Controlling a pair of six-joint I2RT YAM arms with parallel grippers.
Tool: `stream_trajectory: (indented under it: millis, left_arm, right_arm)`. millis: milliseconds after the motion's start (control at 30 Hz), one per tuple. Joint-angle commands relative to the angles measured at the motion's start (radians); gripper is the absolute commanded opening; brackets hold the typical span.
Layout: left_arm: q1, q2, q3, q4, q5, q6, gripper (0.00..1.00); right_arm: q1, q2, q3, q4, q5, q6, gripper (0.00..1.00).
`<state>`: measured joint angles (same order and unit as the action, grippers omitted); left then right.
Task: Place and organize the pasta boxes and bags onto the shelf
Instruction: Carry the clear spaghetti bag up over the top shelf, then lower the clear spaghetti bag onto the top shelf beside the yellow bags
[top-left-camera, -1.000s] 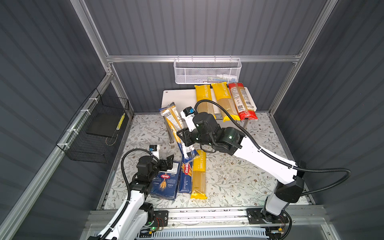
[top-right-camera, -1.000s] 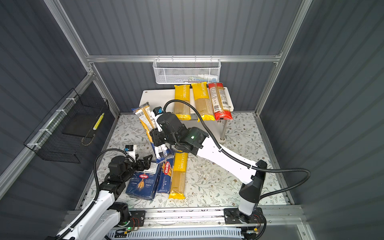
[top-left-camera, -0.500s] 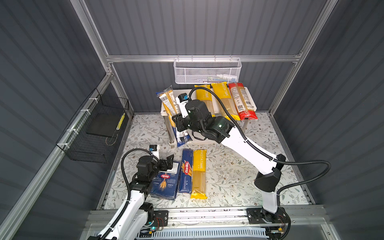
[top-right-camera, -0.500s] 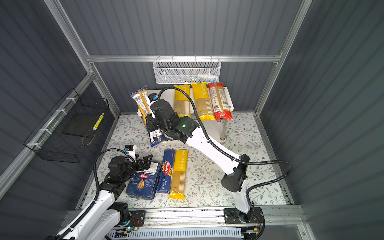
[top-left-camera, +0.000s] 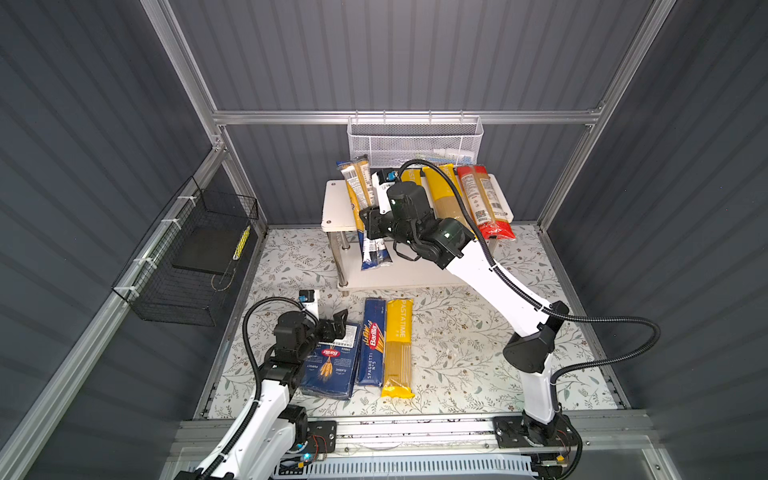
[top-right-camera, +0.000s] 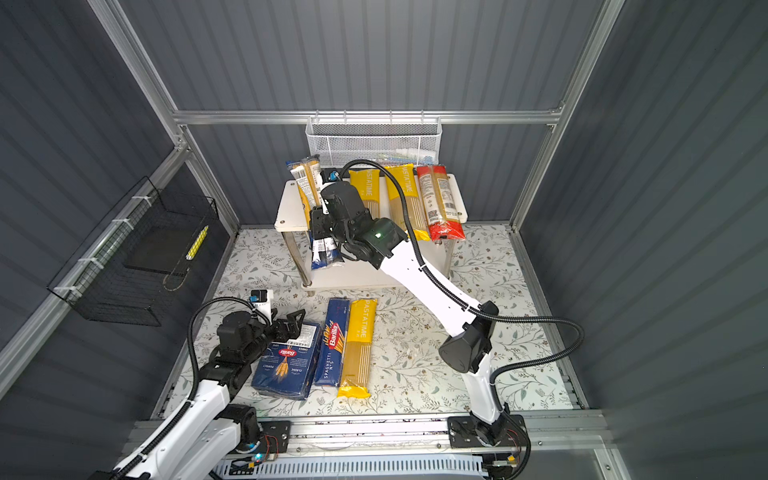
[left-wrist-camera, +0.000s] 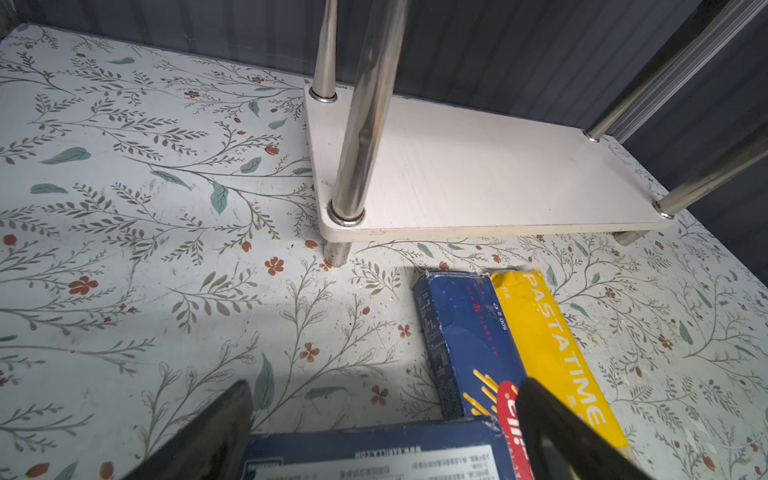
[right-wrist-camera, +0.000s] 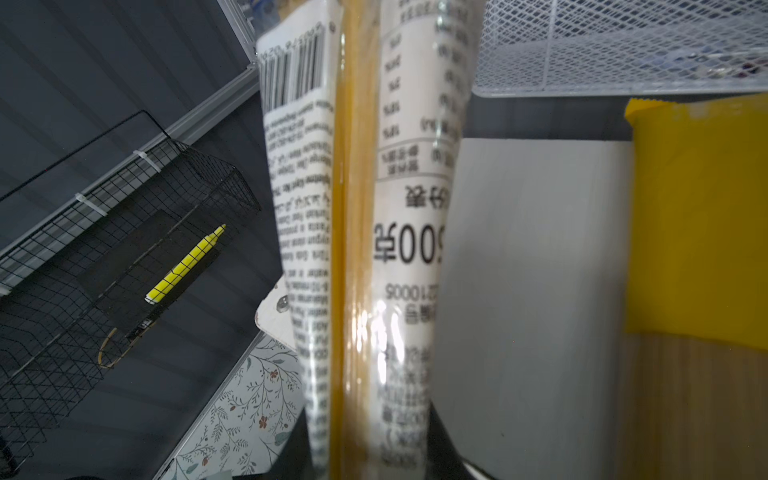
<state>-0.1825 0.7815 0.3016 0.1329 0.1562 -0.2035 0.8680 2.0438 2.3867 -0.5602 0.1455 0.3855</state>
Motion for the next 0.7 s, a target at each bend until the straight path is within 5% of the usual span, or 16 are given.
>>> stream_trajectory:
  millis: [0,667]
  left_arm:
    - [-0.005,0.005,0.02,-0.011,-0.001,0.015,0.99]
    - [-0.005,-0.003,0.018,-0.012,0.003,0.016,1.0]
  right_arm:
    - [-0.002,-0.014,0.08,0.215,-0.031,0.02,0.23]
    - [-0.085,0.055,0.108,0.297,-0.052,0.124,0.25]
